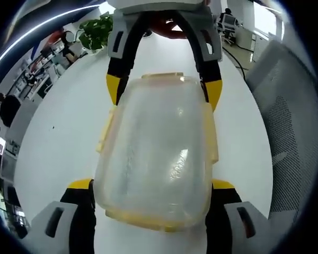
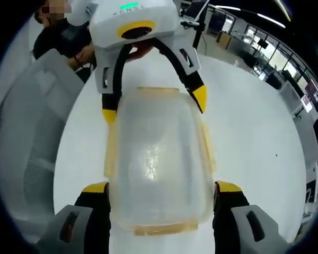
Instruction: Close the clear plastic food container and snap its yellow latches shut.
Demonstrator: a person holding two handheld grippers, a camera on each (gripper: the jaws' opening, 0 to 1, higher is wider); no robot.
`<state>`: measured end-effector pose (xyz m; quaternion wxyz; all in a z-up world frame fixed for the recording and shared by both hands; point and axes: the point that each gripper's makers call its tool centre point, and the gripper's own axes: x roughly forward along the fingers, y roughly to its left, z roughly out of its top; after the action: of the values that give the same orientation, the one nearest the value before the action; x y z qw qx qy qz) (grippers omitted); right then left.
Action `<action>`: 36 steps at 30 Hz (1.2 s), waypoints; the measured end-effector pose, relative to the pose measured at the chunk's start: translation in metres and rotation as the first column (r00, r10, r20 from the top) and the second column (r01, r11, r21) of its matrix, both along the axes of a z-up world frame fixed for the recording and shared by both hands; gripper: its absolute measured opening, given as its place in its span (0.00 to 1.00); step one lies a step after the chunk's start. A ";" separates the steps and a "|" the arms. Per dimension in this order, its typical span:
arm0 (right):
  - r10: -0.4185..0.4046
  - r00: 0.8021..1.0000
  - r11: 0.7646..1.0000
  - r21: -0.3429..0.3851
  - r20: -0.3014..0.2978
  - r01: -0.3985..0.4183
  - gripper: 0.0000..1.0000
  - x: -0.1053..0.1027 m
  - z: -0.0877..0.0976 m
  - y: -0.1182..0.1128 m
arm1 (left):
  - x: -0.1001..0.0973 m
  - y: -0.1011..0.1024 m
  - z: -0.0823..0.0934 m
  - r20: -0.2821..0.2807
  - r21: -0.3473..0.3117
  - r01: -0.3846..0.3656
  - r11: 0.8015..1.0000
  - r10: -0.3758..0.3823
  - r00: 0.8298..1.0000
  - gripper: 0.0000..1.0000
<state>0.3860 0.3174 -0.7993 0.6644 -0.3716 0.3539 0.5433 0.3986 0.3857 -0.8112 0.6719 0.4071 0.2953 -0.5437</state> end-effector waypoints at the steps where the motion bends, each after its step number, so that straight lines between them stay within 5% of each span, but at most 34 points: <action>1: 0.000 1.000 1.000 0.000 0.000 0.000 0.80 0.001 0.000 0.000 | 0.001 0.000 0.000 -0.001 0.000 0.001 1.000 -0.001 1.000 0.87; 36: -0.020 1.000 1.000 -0.003 0.008 0.020 0.82 0.043 -0.002 -0.009 | 0.045 -0.012 0.001 -0.004 -0.019 0.021 1.000 -0.021 1.000 0.87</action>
<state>0.4292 0.3088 -0.8013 0.6708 -0.3712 0.3556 0.5345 0.4432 0.3734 -0.8103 0.6696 0.4025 0.2871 -0.5543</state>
